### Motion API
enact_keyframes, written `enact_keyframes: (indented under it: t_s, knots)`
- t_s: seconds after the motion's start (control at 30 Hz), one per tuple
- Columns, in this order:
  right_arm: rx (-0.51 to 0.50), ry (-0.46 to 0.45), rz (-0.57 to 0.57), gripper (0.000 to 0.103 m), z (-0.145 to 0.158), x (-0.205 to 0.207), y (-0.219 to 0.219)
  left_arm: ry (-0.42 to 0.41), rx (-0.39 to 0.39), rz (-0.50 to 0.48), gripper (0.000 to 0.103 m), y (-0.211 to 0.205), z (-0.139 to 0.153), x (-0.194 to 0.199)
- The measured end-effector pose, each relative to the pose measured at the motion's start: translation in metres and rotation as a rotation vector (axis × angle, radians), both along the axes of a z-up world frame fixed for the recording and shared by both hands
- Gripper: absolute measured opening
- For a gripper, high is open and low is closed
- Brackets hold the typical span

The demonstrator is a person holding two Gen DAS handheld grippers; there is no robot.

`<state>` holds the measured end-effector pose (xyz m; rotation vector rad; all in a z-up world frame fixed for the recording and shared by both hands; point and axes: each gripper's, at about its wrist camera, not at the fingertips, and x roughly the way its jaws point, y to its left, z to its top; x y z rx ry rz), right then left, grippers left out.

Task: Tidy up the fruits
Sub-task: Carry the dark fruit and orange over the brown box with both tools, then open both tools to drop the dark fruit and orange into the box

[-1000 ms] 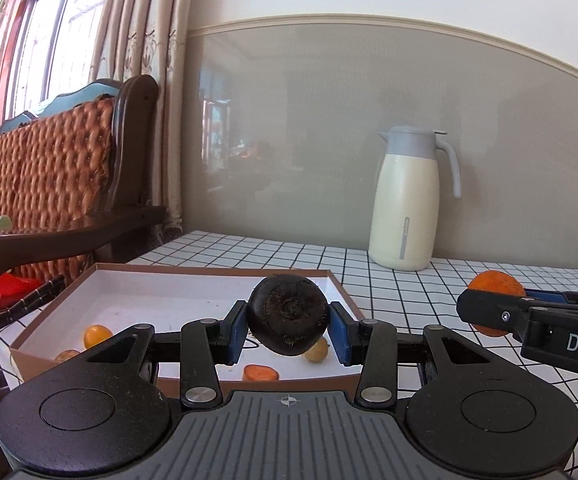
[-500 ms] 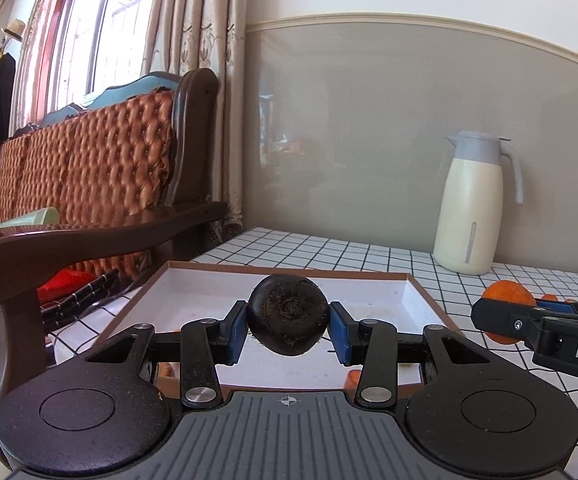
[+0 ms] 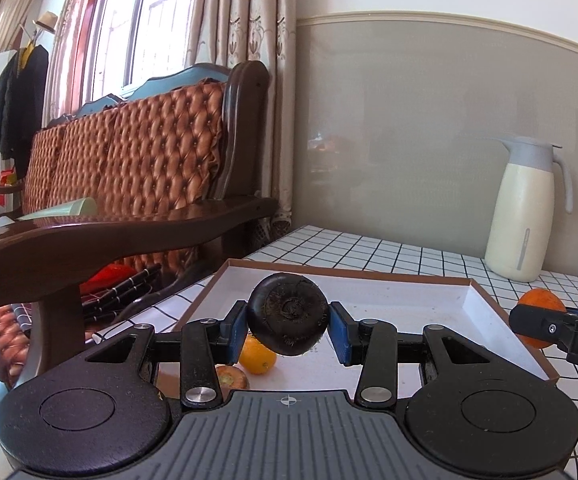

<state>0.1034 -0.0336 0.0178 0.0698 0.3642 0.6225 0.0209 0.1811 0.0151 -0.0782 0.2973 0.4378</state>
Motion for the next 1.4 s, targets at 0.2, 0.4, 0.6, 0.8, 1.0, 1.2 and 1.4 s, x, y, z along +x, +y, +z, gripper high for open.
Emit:
enact_keyframes:
  t_s: [0.2, 0.4, 0.6, 0.8, 1.0, 1.2, 1.4]
  knots:
    - [-0.001, 0.008, -0.015, 0.033, -0.002, 0.009, 0.005, 0.002, 0.001, 0.021, 0.043, 0.011, -0.001, 0.008]
    - [-0.012, 0.024, -0.042, 0.033, -0.004, 0.024, 0.01, 0.017, -0.01, 0.038, 0.043, 0.019, -0.004, 0.02]
    - [-0.043, 0.047, -0.061, 0.033, -0.007, 0.044, 0.018, 0.033, -0.013, 0.049, 0.043, 0.028, -0.006, 0.039]
    - [-0.071, 0.078, -0.08, 0.033, -0.013, 0.063, 0.026, 0.065, -0.023, 0.06, 0.043, 0.044, -0.011, 0.06]
    - [-0.096, 0.102, -0.1, 0.033, -0.018, 0.079, 0.036, 0.095, -0.033, 0.054, 0.043, 0.057, -0.018, 0.077]
    - [-0.116, 0.131, -0.118, 0.035, -0.022, 0.094, 0.042, 0.119, -0.052, 0.047, 0.043, 0.066, -0.021, 0.092]
    - [-0.028, 0.007, -0.203, 0.092, 0.001, 0.076, 0.027, 0.039, -0.021, 0.062, 0.103, 0.059, -0.003, 0.086]
